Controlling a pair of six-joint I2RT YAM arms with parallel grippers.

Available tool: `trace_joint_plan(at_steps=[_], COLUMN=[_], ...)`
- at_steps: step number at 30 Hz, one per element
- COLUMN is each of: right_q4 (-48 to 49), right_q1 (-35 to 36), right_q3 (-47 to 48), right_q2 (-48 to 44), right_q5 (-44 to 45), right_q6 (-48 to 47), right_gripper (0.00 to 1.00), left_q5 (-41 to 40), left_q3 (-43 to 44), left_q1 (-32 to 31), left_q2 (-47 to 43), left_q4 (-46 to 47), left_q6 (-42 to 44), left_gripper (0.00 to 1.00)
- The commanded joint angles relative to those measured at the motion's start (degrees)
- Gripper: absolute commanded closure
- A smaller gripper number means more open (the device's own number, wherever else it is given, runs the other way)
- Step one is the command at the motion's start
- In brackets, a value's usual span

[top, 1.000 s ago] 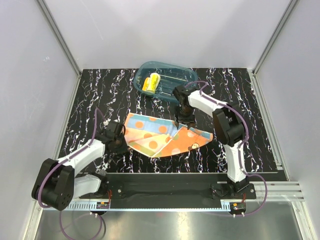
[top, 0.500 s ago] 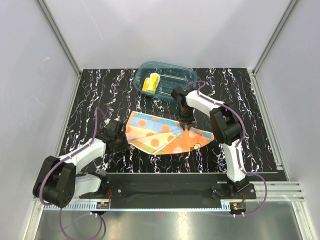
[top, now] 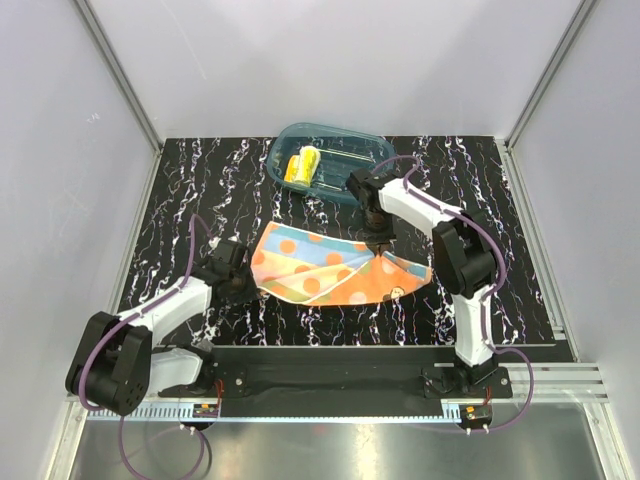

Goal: Roll the towels

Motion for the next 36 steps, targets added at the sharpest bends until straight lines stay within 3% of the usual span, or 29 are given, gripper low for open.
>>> trace_joint_plan(at_steps=[1,3,5,14,16,18,24,31,33,35,36], right_q4=[-0.6,-0.8,-1.0,1.4,1.8,2.4,4.0,2.2,0.2,-2.2,-2.9], right_q1=[0.6,0.6,0.7,0.6,0.6,0.6,0.7,0.8,0.9,0.9,0.9], right_q3=[-1.1,-2.1,-3.4,-12.1,-13.1,-14.5,-21.5,-38.1,-39.5,-41.5,-42.2], right_q2=[-4.2,-5.2,-7.1,-13.0,-13.7,-14.4,-23.6,-50.0,-53.9,-57.7,-59.3], right_q5=[1.4,1.5,1.3,-0.1,-0.4,-1.0,-4.6,-11.4,-11.2,-10.5,-10.7], right_q6=[0.9,1.4,1.5,2.7,2.7,2.8,5.0,13.1,15.4,17.2,17.7], right_gripper=[0.9,0.88,0.78,0.75,0.81,0.99,1.0,1.0,1.0,0.99,0.84], left_q5=[-0.4,-0.6,-0.5,0.1,0.2,0.1,0.1,0.0,0.0,1.2,1.5], left_q3=[-1.2,-1.0,-0.9,-0.5,-0.6,-0.6,-0.8,-1.7,-1.8,-1.7,-1.6], left_q1=[0.4,0.5,0.5,0.5,0.4,0.5,0.5,0.5,0.5,0.5,0.5], left_q2=[1.3,1.5,1.7,2.3,2.2,2.0,1.5,-1.6,-3.7,-5.6,-6.3], left_q4=[0.2,0.1,0.2,0.7,0.6,0.4,0.1,-1.7,-2.5,-3.8,-4.6], left_q6=[0.1,-0.1,-0.4,-1.2,-1.2,-1.2,-1.9,-4.1,-4.9,-5.0,-5.1], left_gripper=[1.0,1.0,1.0,1.0,1.0,1.0,1.0,1.0,1.0,0.89,0.75])
